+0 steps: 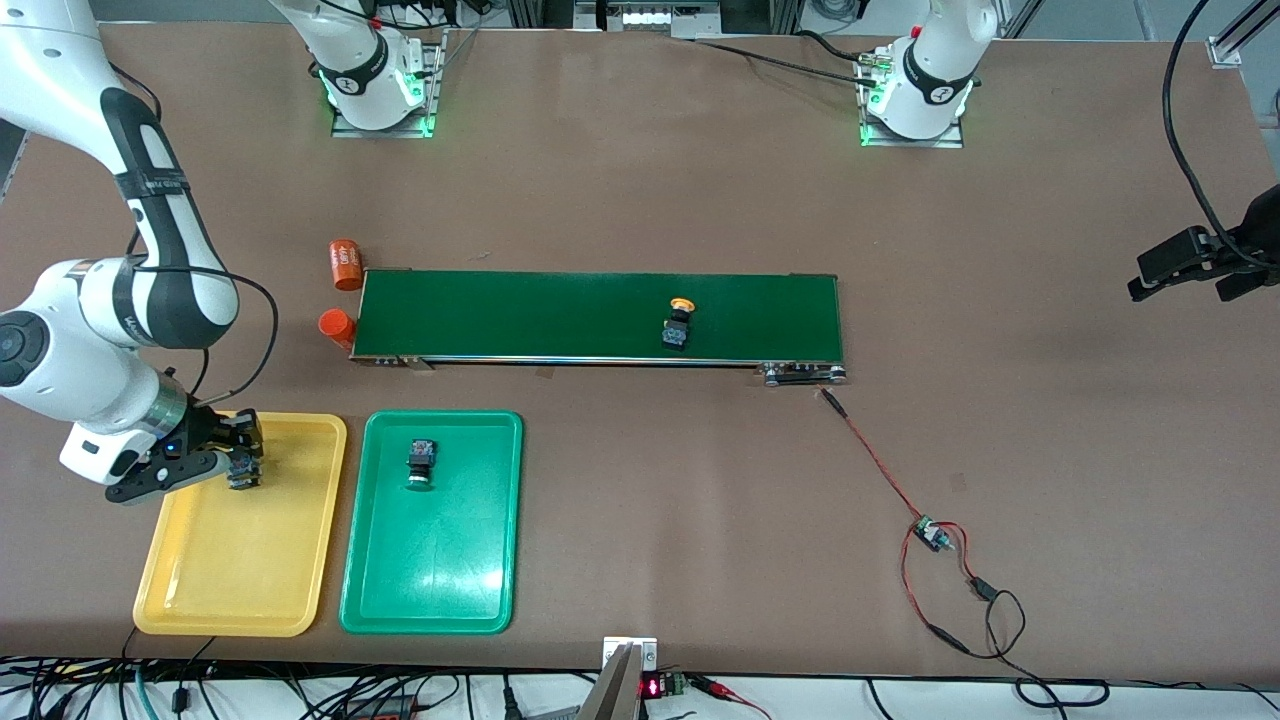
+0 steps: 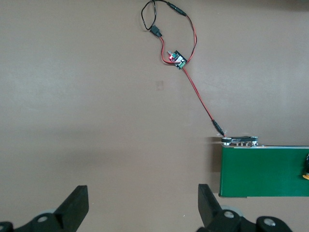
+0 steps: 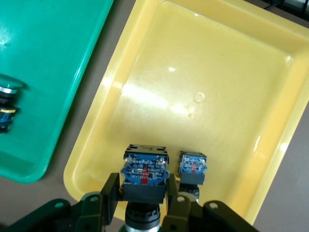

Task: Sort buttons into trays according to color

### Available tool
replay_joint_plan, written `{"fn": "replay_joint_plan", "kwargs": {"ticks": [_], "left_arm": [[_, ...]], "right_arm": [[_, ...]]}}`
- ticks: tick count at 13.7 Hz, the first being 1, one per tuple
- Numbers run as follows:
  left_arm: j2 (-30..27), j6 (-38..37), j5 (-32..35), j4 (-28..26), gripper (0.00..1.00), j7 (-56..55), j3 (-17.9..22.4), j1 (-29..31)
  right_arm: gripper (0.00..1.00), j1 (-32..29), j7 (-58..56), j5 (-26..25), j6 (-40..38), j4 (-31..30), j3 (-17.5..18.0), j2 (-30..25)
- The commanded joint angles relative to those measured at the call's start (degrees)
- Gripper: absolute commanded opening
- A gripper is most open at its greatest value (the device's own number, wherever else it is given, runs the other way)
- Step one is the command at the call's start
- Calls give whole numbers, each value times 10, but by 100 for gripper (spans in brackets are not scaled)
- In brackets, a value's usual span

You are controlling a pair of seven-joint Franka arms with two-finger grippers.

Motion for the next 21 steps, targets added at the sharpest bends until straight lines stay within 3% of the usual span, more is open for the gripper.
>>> {"fn": "replay_joint_plan", "kwargs": {"ticks": [1,3,7,12,21], "left_arm": [[-7,-9,1,-1,100,3,9,-20],[-8,-9,1,-1,100,3,54,-60],[-7,-13,0,1,100,2,53,-59],[-5,-14,1,0,100,-22,51,-58],[-6,-16,1,5,100,-33,48,-62]], "right_arm": [[15,-5,-6,-4,8,14,6,15],[15,1,5,0,5,15,7,14],[15,59,95,4,3,15,12,15],[15,170,179,3,35,45,12,65],[15,153,143,0,78,47,-2,92]]}}
